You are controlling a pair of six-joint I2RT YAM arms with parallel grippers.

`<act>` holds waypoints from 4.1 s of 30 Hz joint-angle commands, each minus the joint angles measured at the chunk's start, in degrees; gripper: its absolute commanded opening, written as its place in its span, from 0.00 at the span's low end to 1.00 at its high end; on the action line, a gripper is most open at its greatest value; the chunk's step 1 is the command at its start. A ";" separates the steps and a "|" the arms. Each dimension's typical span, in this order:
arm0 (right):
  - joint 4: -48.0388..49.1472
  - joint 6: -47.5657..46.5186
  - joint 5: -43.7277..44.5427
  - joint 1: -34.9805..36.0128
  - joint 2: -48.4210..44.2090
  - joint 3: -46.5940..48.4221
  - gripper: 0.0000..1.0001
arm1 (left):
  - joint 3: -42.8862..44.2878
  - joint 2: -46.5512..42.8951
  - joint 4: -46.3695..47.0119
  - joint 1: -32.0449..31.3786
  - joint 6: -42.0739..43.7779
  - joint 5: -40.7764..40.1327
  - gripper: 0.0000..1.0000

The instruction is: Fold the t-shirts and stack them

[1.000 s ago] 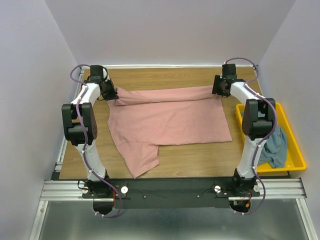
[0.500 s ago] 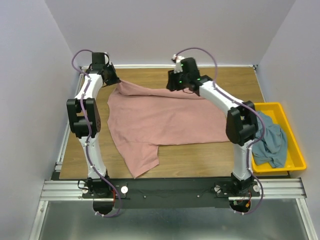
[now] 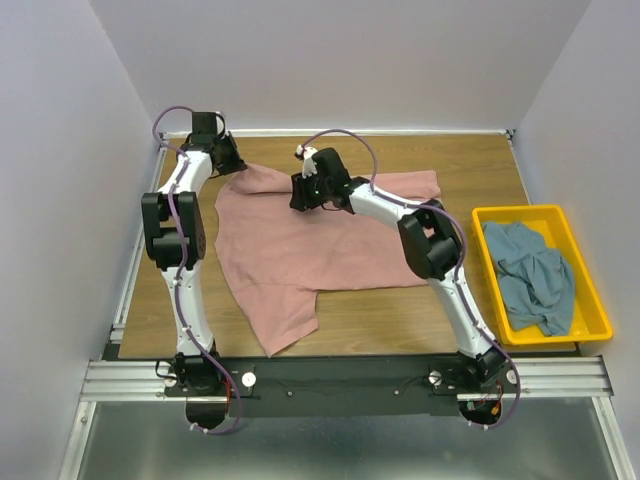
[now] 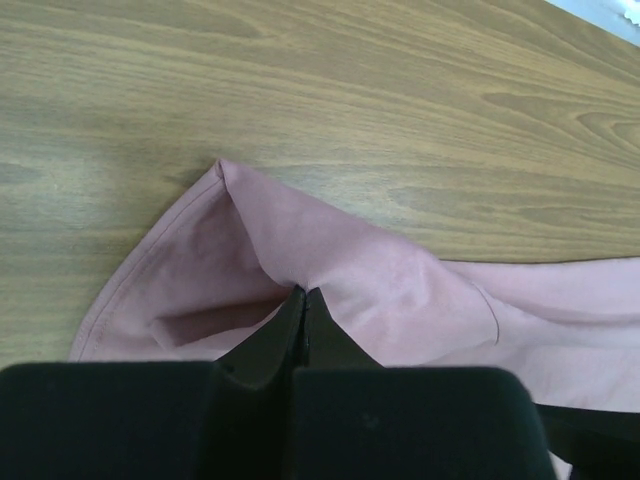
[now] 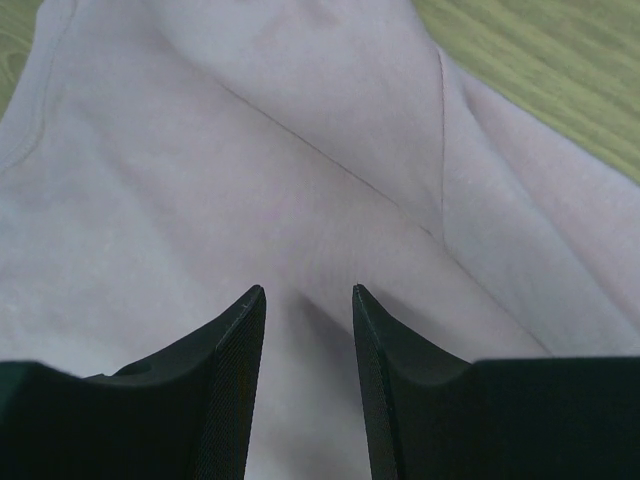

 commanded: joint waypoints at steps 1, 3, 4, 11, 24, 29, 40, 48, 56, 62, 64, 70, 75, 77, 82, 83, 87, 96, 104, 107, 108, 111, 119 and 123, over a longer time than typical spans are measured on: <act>3.84 1.65 2.33 0.40 -1.02 0.79 0.47 | -2.07 -4.62 1.08 -0.77 -0.43 0.69 0.02; 4.10 0.86 4.18 0.31 -4.53 -2.97 0.47 | -5.40 -8.73 0.11 -1.12 -0.69 -0.62 0.02; 4.02 -0.02 5.67 0.31 -5.85 -4.22 0.48 | -6.73 -10.24 -0.15 -1.38 -0.69 -0.89 0.02; 4.81 -0.82 8.67 0.40 -16.84 -16.44 0.48 | -19.65 -21.58 0.02 -2.00 -2.63 -1.86 0.02; 4.98 0.15 9.64 0.31 -21.86 -25.32 0.49 | -36.61 -30.02 3.09 -2.00 -2.36 -4.58 0.02; 5.07 -0.11 9.29 0.40 -20.63 -24.80 0.49 | -38.20 -30.29 3.53 -3.76 -2.27 -4.76 0.02; 5.16 0.15 5.87 0.31 -14.83 -19.97 0.49 | -32.68 -26.25 4.33 -3.76 -1.13 -4.50 0.02; 5.07 0.33 5.42 0.31 -12.72 -18.21 0.50 | -28.71 -20.98 4.59 -3.76 -0.69 -5.37 0.03; 5.16 0.50 6.21 0.31 -11.40 -16.72 0.50 | -24.94 -17.99 6.61 -3.76 -2.01 -5.90 0.09; 5.07 0.76 6.12 0.31 -10.61 -15.66 0.50 | -19.58 -12.72 9.24 -3.67 -2.80 -6.52 0.09; 5.07 0.68 6.12 0.23 -10.78 -16.09 0.50 | -18.09 -10.71 10.56 -3.49 -3.15 -6.78 0.09; 5.07 1.03 5.60 0.31 -12.28 -18.11 0.51 | -13.68 -4.99 12.59 -3.14 -4.03 -6.87 0.15; 5.16 3.05 3.58 0.40 -15.17 -23.03 0.51 | -9.03 -2.52 14.07 -2.88 -4.21 -7.83 0.25; 5.16 3.49 4.10 0.23 -16.93 -25.22 0.51 | -7.89 -1.56 14.96 -2.70 -4.56 -8.27 0.32; 4.81 3.58 8.93 0.23 -21.76 -30.41 0.51 | -6.56 -1.89 15.40 -2.61 -5.09 -6.35 0.50; 4.37 3.40 9.54 0.14 -22.64 -31.12 0.51 | -7.00 -2.86 15.31 -2.61 -5.00 -6.17 0.52; 0.60 4.10 13.67 -2.06 -27.91 -33.67 0.52 | -14.37 -12.34 14.96 -2.79 -5.79 -8.53 0.61; -10.04 9.01 24.23 -11.26 -40.66 -44.03 0.55 | -39.15 -33.27 5.13 -6.82 -1.31 -18.99 0.54; -12.68 10.96 23.97 -19.98 -47.52 -52.30 0.55 | -53.40 -38.20 3.27 -8.68 -0.70 -19.26 0.53; -13.29 11.92 23.00 -21.65 -47.61 -54.06 0.55 | -54.46 -37.59 3.45 -8.68 -0.60 -19.87 0.53; -13.30 12.19 22.91 -22.01 -47.44 -54.50 0.55 | -54.73 -37.24 3.45 -8.68 -0.60 -19.96 0.53; -13.56 13.50 20.73 -24.02 -46.56 -56.26 0.55 | -55.60 -35.31 3.10 -8.68 -0.60 -19.44 0.52; -17.41 18.78 14.49 -28.86 -48.31 -63.37 0.55 | -61.40 -34.42 1.87 -6.13 -1.84 -13.99 0.49; -22.69 21.15 12.46 -30.09 -50.24 -67.42 0.55 | -63.78 -35.74 0.46 -5.17 -1.75 -12.23 0.49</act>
